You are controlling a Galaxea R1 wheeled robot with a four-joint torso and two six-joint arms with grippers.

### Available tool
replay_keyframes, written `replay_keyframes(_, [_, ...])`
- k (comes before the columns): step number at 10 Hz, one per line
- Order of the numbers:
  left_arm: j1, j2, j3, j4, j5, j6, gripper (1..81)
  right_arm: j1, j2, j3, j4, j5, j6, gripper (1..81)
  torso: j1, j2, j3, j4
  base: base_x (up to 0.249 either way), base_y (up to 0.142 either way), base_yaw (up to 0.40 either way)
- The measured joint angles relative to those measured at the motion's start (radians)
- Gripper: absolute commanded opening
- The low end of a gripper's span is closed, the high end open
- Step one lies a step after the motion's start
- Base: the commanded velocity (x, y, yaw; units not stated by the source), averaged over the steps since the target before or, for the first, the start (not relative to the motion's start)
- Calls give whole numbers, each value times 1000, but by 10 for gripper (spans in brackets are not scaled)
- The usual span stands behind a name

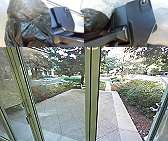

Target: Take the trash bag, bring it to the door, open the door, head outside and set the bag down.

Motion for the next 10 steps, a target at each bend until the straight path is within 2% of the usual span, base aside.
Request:
replay_keyframes(5, [-4,0,0,4,4,0,10,0,20,-6,-13,13,0,811,0,0,0,0,0,0,-22])
replay_keyframes(10, [0,-2,0,13,4,0,10,-3,20,-7,-18,20,0,811,0,0,1,0,0,0,-204])
